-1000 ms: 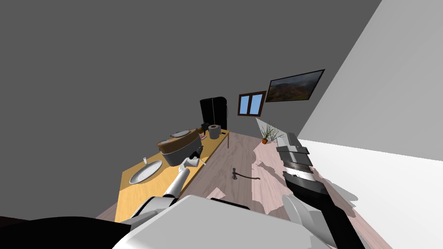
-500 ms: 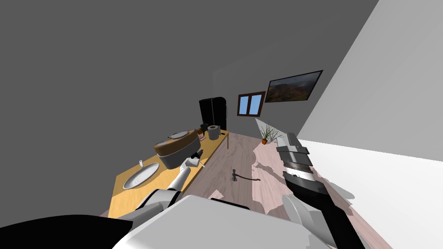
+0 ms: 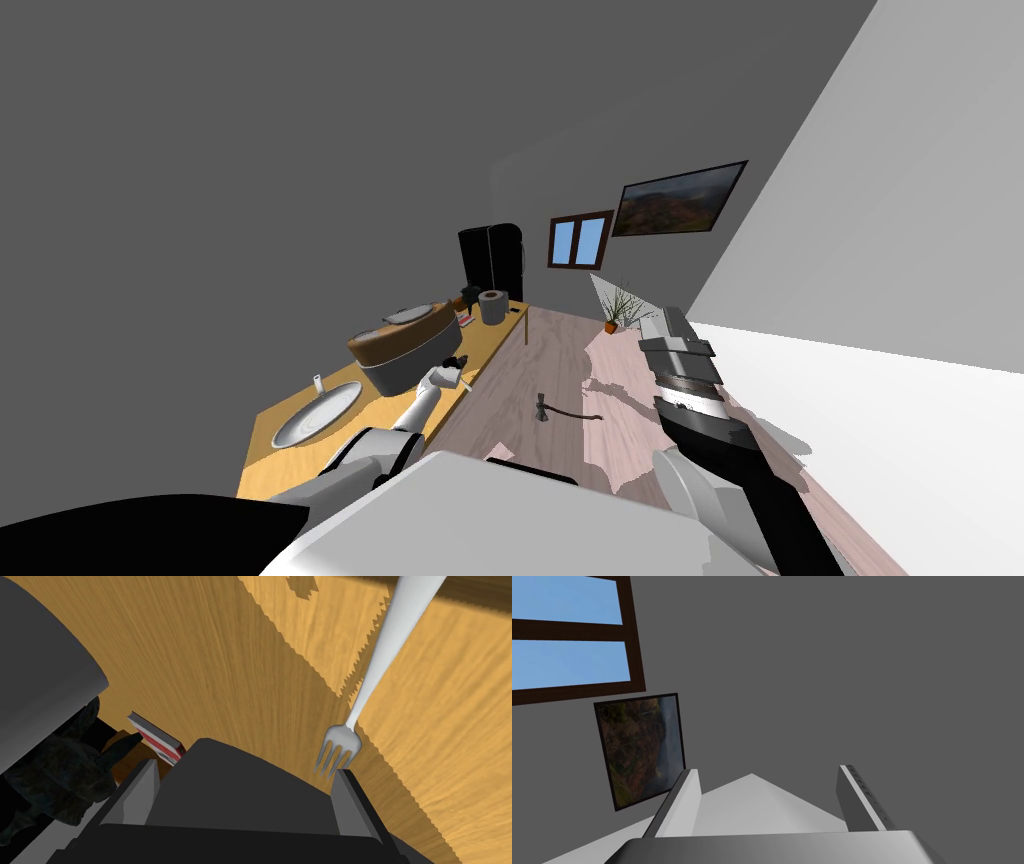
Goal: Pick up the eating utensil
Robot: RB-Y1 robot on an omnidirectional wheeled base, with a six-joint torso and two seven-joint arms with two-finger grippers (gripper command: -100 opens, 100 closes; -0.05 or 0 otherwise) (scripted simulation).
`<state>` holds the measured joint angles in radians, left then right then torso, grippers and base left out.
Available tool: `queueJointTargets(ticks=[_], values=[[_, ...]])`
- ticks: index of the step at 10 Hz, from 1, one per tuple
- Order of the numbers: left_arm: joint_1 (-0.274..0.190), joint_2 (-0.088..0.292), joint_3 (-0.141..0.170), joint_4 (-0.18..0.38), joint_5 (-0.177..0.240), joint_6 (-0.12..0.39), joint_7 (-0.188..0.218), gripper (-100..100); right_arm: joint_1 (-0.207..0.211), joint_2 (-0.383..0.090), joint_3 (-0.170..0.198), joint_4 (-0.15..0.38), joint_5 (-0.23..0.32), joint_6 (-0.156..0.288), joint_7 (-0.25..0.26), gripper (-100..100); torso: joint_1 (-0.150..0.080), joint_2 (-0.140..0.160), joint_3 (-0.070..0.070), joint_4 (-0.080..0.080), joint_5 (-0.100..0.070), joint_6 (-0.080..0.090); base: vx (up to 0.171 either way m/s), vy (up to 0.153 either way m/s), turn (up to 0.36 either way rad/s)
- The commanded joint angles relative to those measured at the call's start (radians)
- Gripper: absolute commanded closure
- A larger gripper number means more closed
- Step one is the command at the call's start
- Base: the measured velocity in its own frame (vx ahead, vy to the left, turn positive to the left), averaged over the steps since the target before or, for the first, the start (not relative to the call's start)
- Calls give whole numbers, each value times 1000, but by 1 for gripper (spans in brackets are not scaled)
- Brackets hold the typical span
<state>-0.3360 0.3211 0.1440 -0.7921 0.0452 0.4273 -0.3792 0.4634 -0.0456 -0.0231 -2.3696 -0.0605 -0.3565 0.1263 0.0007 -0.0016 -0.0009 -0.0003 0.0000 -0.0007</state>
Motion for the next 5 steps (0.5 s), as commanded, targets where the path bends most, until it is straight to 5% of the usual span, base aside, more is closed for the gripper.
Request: queueJointTargets(ticks=[1, 5], values=[[-6, 7, -5, 23, 5, 29, -16, -100, 0, 0, 0, 0, 0, 0, 0, 0, 0, 0, 0, 0, 0, 0, 41, 11, -15], [-49, 28, -18, 138, 1, 102, -64, -100, 0, 0, 0, 0, 0, 0, 0, 0, 0, -2, -1, 0, 0, 0, 60, 8, -20]])
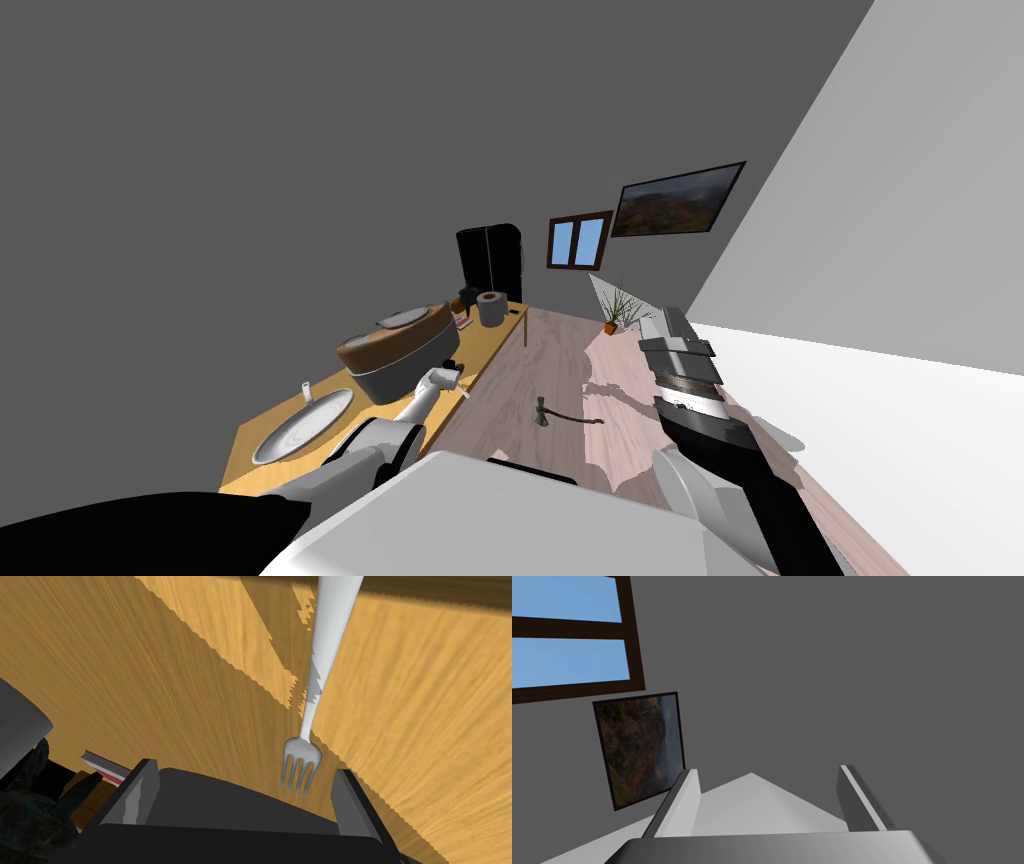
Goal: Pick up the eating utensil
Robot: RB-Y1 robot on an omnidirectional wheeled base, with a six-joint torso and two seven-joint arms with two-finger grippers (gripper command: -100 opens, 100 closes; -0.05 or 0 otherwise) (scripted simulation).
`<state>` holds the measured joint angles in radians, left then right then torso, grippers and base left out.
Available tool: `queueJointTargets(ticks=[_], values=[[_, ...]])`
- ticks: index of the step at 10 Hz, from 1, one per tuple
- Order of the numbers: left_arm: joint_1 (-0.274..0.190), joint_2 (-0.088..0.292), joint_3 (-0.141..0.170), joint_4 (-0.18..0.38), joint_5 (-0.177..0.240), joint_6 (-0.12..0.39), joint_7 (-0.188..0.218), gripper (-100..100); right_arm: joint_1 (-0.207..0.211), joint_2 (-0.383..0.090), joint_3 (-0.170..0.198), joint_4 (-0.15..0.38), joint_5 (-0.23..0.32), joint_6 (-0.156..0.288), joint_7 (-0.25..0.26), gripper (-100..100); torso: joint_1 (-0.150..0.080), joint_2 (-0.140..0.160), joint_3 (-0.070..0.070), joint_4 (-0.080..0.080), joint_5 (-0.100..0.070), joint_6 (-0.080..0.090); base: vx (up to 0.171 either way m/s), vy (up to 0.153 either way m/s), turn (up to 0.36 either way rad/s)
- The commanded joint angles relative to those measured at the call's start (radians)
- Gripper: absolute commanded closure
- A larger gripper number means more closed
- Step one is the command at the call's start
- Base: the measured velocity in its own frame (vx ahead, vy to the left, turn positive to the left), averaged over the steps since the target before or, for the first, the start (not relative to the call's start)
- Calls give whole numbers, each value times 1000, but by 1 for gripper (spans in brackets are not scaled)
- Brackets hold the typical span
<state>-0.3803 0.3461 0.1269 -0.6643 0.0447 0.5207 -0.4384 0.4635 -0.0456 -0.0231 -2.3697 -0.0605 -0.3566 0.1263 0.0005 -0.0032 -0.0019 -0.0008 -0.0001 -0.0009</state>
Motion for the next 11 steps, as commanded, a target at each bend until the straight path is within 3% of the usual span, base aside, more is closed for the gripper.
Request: queueJointTargets(ticks=[1, 4, 5, 6, 9, 11], values=[[-24, 14, -7, 50, 1, 42, -26, -100, 0, 0, 0, 0, 0, 0, 0, 0, 0, 0, 0, 0, 0, 0, 57, 10, -32], [-42, 24, -13, 109, 0, 72, -47, -100, 0, 0, 0, 0, 0, 0, 0, 0, 0, 0, 0, 0, 0, 0, 50, 7, -18], [-59, 35, -18, 152, -1, 99, -65, -100, 0, 0, 0, 0, 0, 0, 0, 0, 0, 0, 0, 0, 0, 0, 56, 9, -35], [-59, 35, -18, 152, -1, 99, -65, -100, 0, 0, 0, 0, 0, 0, 0, 0, 0, 0, 0, 0, 0, 0, 46, 6, -13], [-96, 63, -30, 247, -2, 161, -104, -100, 0, 0, 0, 0, 0, 0, 0, 0, 0, 0, 0, 0, 0, 0, 68, 0, -38], [-104, 70, -33, 267, -2, 173, -113, -100, 0, 0, 0, 0, 0, 0, 0, 0, -1, 0, 0, 0, 0, 0, 50, -1, -19]])
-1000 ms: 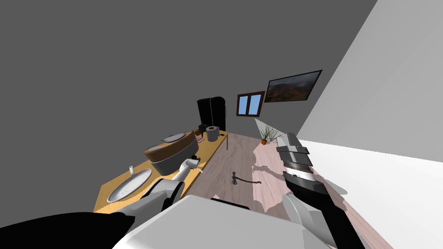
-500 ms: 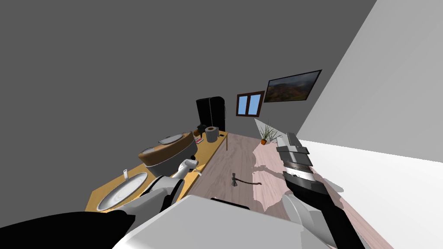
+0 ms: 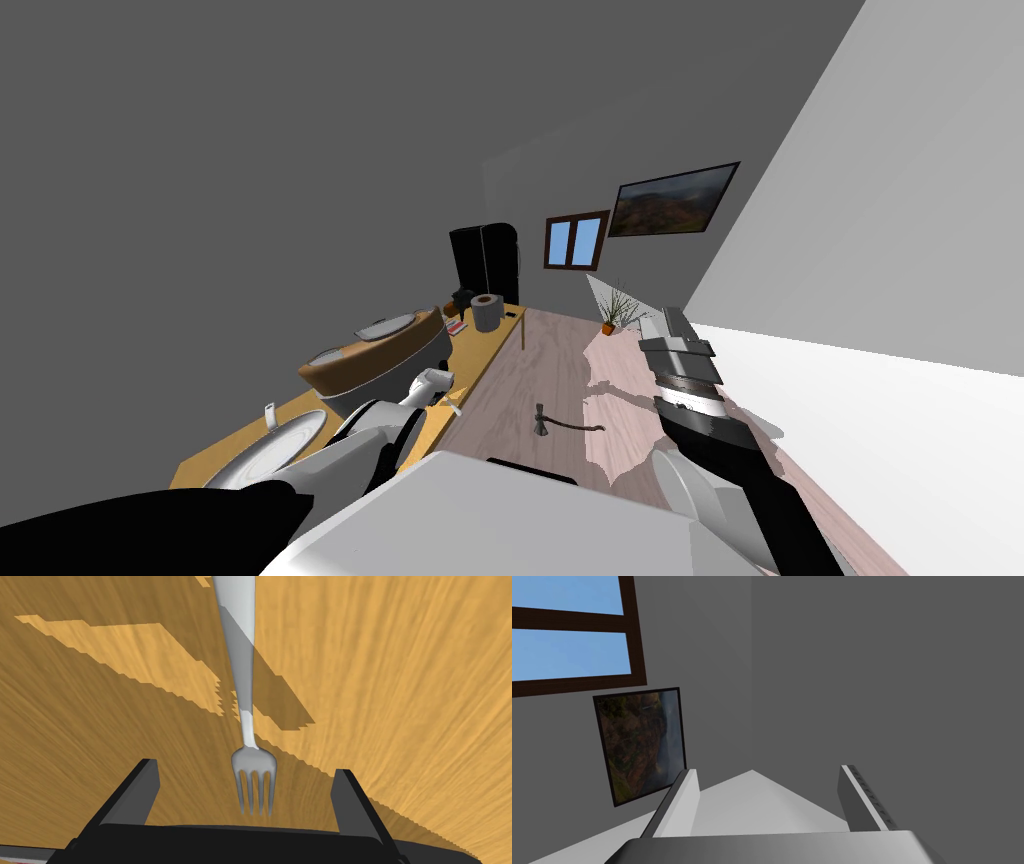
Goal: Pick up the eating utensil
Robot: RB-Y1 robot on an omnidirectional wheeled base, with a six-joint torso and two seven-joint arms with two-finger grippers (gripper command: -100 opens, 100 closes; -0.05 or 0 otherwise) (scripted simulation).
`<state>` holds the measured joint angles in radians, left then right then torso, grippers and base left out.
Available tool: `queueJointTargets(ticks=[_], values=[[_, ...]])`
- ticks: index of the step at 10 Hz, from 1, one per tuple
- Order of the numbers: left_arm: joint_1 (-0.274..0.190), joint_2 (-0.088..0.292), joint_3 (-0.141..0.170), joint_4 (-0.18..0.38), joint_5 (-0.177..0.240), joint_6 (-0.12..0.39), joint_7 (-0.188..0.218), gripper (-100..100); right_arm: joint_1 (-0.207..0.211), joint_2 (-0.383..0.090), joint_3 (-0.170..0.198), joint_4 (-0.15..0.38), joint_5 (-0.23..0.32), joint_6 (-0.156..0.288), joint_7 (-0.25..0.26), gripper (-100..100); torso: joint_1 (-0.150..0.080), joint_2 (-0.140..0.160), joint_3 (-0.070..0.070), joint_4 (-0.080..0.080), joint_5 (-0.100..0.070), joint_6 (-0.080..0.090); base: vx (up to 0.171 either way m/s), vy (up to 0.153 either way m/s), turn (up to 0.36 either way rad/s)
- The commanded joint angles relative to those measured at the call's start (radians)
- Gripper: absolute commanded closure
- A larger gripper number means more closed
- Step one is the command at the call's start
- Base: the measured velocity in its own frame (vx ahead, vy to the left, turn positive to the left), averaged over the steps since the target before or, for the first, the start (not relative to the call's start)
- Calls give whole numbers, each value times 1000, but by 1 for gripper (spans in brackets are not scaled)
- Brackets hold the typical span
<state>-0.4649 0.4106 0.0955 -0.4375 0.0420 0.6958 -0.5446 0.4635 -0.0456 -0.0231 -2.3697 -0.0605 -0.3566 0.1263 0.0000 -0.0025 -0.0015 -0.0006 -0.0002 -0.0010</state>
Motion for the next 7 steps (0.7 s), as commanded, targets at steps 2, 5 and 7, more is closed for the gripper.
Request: queueJointTargets(ticks=[2, 5, 7], values=[[-22, 5, -1, 42, 1, -2, -5, -100, 0, 0, 0, 0, 0, 0, 0, 0, 0, 1, 0, 0, 0, 0, 17, -1, -3], [-7, -4, -8, 60, -6, -34, 11, -100, 0, 0, 0, 0, 0, 0, 0, 0, 2, 1, 1, 0, 0, 0, 29, 23, -13], [5, -10, -13, 68, -12, -56, 24, -100, 0, 0, 0, 0, 0, 0, 0, 0, 2, 0, 0, 0, 1, 0, 49, 32, -9]])
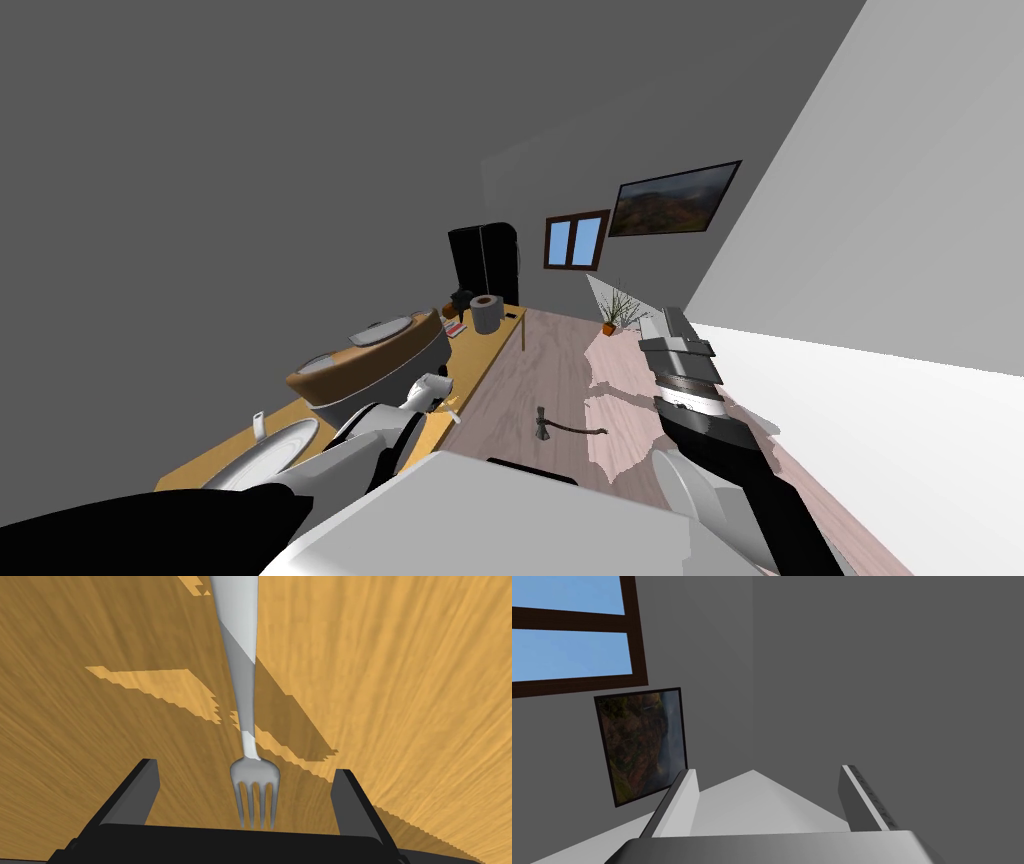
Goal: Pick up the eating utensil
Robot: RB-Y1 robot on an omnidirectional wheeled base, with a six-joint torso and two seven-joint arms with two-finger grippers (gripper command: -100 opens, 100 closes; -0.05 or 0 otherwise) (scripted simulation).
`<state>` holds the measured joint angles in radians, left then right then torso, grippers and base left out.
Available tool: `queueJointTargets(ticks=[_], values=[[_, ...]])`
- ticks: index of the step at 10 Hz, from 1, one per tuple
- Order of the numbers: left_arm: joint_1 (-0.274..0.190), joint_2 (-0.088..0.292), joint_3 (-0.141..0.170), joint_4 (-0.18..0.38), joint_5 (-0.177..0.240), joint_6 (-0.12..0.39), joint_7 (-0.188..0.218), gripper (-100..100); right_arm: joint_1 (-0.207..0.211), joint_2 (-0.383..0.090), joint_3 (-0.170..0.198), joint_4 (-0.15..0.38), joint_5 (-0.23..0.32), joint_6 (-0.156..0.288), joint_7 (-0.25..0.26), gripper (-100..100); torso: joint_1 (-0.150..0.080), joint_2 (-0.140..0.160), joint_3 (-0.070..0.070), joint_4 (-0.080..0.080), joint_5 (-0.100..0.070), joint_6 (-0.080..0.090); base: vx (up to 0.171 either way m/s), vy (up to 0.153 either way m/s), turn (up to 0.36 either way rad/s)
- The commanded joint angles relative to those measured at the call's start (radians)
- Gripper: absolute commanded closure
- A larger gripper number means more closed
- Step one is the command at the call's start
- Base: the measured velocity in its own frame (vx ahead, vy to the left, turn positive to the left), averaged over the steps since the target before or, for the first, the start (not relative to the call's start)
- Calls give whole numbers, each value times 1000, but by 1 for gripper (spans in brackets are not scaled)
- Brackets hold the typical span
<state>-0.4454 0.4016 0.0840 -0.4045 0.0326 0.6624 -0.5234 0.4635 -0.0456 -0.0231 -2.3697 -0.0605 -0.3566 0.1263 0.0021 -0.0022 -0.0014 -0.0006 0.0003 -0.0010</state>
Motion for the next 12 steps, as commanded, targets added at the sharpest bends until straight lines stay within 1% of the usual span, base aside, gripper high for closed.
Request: queueJointTargets(ticks=[1, 2, 4, 5, 6, 10, 11, 12], values=[[-14, -1, -2, 35, -2, -22, 3, -100, 0, 0, 0, 0, 0, 0, 0, 0, 0, 0, 0, 0, 0, 0, 14, 10, 1], [-1, -8, -7, 44, -8, -44, 16, -100, 0, 0, 0, 0, 0, 0, 0, 0, -1, 1, 1, 0, 0, 0, 29, 21, -15], [-1, -8, -7, 44, -8, -44, 16, -100, 0, 0, 0, 0, 0, 0, 0, 0, 1, 0, 0, 0, 1, 0, 19, 13, -4], [7, -9, -7, 24, -8, -30, 17, -100, 0, 0, 0, 0, 0, 0, 0, 0, 2, 0, 0, -1, 1, 0, 0, 0, 0], [7, -9, -7, 26, -8, -33, 17, 100, 0, 0, 0, 0, 0, 0, 0, 0, 3, 0, 0, -1, 2, 0, 0, 0, 0], [7, -8, -7, 26, -8, -32, 17, 100, 0, 0, 0, 0, 0, 0, 0, 0, 5, -3, -2, -1, 3, 1, -1, 0, 4], [7, -8, -7, 26, -8, -32, 17, 0, 0, 0, 0, 0, 0, 0, 0, 0, 5, -3, -2, -1, 3, 1, 0, 0, 0], [-23, 3, 2, 29, 1, -8, -6, 100, 0, 0, 0, 0, 0, 0, 0, 0, 5, -3, -2, -1, 3, 1, -49, -32, 18]])
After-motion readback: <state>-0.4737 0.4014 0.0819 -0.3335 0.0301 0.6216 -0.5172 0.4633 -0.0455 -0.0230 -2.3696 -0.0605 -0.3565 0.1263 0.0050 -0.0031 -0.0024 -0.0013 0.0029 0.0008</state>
